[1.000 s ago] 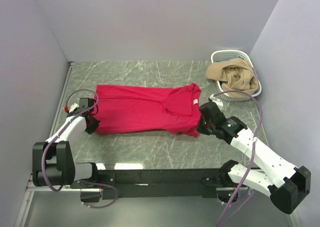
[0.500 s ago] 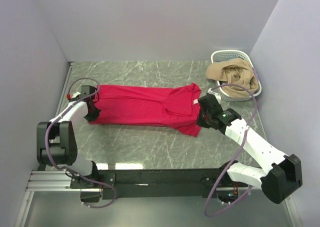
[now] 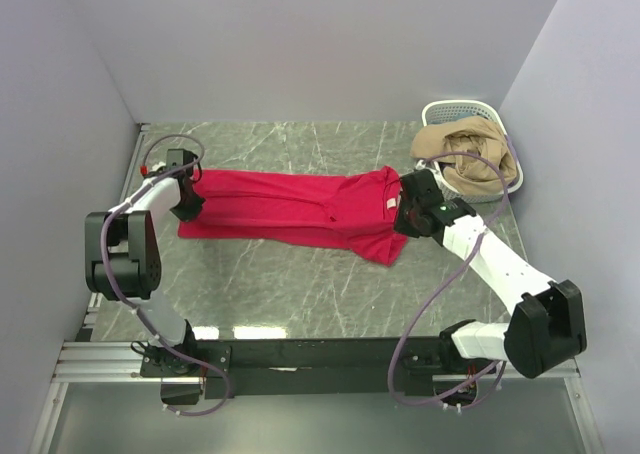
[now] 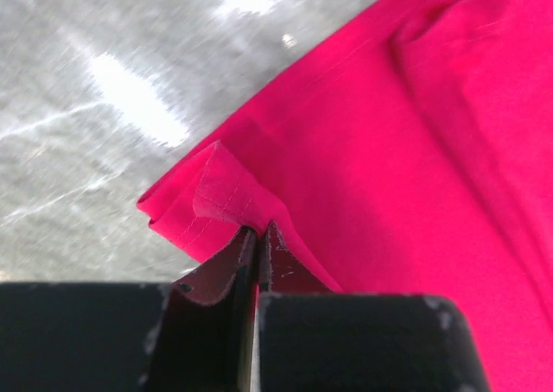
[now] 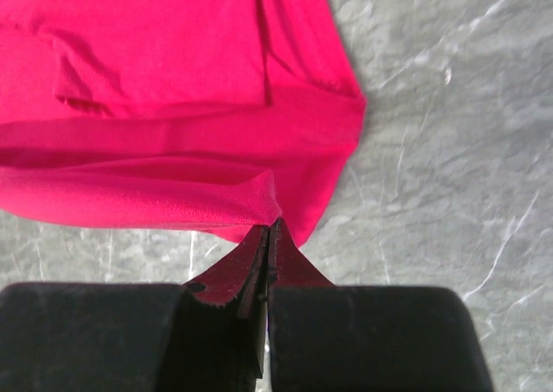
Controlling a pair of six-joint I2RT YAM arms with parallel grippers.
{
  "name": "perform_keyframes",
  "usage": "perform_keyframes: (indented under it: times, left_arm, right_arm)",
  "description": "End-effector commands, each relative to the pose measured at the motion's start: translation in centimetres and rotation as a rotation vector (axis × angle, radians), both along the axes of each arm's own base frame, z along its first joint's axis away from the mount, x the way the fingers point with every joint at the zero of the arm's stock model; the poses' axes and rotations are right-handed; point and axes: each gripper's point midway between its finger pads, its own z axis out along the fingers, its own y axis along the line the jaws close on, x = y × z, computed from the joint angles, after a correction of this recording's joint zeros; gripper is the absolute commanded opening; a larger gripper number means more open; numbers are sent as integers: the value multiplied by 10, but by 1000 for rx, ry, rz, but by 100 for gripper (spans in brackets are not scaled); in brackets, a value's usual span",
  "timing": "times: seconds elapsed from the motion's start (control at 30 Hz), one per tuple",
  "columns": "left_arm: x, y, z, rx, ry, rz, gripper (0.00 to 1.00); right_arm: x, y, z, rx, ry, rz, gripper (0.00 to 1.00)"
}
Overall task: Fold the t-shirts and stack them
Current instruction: Fold the tshirt
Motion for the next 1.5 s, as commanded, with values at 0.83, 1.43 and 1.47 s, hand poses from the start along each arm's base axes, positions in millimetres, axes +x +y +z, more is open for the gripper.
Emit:
perform_keyframes:
  times: [0.83, 1.43, 1.47]
  left_arm:
    - [84, -4, 29, 2, -131, -130, 80]
    - [66, -125, 63, -183, -296, -496, 90]
    - [63, -134, 60, -195, -291, -512, 90]
  right_arm:
    - [126, -21, -13, -56, -16, -93, 32]
    - [90, 90, -9, 383, 80, 249, 42]
    - [86, 95, -10, 387, 89, 255, 42]
